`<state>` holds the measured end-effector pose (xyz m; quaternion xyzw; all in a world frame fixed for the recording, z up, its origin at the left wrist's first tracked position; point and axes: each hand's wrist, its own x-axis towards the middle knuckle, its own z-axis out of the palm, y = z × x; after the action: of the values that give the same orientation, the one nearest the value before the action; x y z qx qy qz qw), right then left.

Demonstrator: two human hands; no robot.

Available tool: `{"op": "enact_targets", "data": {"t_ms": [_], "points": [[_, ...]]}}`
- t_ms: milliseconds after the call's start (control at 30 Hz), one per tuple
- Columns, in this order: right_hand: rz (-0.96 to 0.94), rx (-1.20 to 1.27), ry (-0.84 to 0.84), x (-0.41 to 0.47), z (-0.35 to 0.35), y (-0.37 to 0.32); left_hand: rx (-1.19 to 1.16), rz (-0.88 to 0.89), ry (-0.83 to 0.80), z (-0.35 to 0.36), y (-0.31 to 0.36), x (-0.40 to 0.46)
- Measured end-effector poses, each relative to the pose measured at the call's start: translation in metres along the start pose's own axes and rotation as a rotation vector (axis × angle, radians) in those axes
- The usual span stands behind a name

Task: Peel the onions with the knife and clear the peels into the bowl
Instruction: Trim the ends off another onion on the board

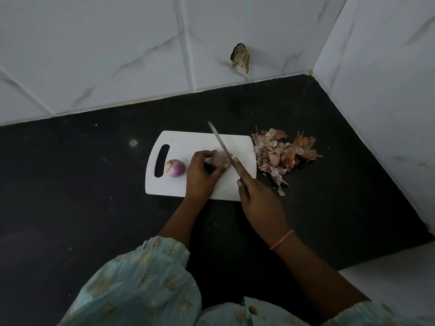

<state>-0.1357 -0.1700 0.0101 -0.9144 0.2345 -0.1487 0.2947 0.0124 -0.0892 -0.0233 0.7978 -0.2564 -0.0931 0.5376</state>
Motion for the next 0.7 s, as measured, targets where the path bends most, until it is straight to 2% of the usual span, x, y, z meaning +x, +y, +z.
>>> {"op": "enact_targets", "data": {"t_ms": [333, 600, 700], "points": [[0.013, -0.138, -0.019, 0.008, 0.004, 0.002, 0.004, -0.016, -0.015, -0.001, -0.001, 0.002], [0.038, -0.171, 0.006, 0.014, 0.010, -0.004, 0.078, -0.032, -0.034, 0.001, -0.001, 0.008], [0.053, -0.105, -0.023, 0.005, 0.009, 0.001, 0.095, -0.039, -0.049, 0.002, -0.001, 0.009]]}}
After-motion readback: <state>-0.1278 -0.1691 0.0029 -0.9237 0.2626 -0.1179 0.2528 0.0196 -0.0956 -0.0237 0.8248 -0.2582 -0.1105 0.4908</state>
